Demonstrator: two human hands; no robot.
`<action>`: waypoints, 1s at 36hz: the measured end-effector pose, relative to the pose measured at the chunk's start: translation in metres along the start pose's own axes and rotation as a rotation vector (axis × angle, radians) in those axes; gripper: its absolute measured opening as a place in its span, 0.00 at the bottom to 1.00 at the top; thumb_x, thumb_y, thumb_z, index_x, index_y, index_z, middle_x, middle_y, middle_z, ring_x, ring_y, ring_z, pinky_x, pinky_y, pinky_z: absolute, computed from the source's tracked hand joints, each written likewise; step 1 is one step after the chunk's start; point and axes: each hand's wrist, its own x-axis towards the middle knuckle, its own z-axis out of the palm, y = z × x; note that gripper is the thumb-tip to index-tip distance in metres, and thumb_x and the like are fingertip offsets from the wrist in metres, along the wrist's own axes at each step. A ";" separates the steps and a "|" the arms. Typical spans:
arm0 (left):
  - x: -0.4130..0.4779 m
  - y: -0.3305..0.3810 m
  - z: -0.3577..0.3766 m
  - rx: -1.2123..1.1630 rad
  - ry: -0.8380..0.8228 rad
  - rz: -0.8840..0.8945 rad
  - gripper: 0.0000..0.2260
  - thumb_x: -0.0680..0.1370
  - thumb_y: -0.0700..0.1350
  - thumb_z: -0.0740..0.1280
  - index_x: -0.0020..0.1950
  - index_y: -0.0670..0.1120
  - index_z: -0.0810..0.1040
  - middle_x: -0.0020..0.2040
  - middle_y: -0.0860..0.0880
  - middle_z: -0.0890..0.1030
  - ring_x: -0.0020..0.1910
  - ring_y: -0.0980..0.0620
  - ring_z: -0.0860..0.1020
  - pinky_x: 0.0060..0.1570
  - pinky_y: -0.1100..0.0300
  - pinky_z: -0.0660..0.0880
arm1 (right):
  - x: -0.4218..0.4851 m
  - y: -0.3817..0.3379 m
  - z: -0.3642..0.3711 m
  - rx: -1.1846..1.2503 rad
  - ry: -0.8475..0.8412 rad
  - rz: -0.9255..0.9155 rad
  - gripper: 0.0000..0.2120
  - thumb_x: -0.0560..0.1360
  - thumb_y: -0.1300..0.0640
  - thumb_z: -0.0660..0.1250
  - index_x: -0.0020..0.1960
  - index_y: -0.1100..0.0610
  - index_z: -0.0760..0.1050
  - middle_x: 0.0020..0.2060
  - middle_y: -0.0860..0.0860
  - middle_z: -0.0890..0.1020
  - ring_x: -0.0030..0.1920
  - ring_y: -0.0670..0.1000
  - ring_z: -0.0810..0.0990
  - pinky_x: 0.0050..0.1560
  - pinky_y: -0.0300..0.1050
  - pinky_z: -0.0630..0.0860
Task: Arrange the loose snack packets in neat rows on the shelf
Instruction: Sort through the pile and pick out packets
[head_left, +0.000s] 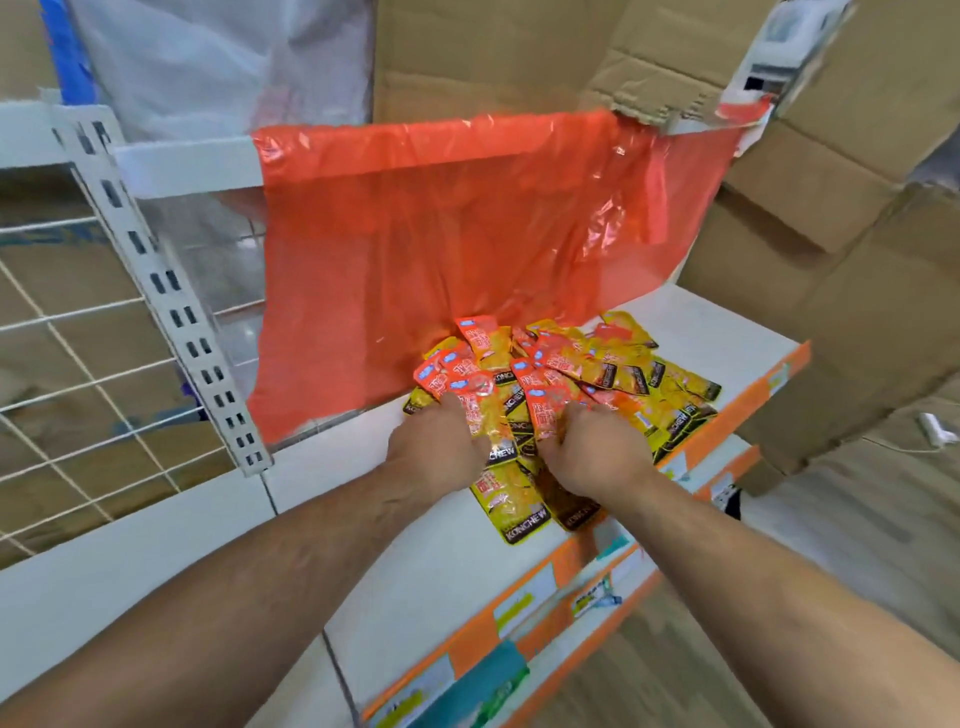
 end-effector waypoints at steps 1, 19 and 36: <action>0.002 0.004 0.002 0.002 -0.001 -0.036 0.28 0.76 0.61 0.64 0.67 0.43 0.64 0.57 0.44 0.79 0.56 0.42 0.78 0.48 0.52 0.75 | 0.005 0.004 0.000 0.008 -0.013 0.004 0.24 0.76 0.41 0.61 0.64 0.57 0.70 0.59 0.58 0.77 0.60 0.62 0.77 0.54 0.53 0.76; 0.000 0.043 0.012 -0.411 0.154 -0.515 0.11 0.66 0.46 0.74 0.37 0.46 0.71 0.42 0.47 0.80 0.44 0.44 0.79 0.35 0.59 0.69 | 0.053 0.042 -0.002 0.352 -0.196 -0.142 0.14 0.73 0.50 0.73 0.46 0.58 0.71 0.44 0.55 0.79 0.44 0.56 0.77 0.40 0.45 0.70; -0.115 -0.032 -0.021 -0.760 0.336 -0.846 0.13 0.72 0.37 0.72 0.31 0.45 0.73 0.31 0.46 0.75 0.32 0.48 0.72 0.34 0.61 0.66 | 0.005 -0.047 0.016 0.894 -0.459 -0.425 0.22 0.74 0.62 0.72 0.32 0.51 0.60 0.28 0.51 0.58 0.26 0.50 0.56 0.30 0.41 0.52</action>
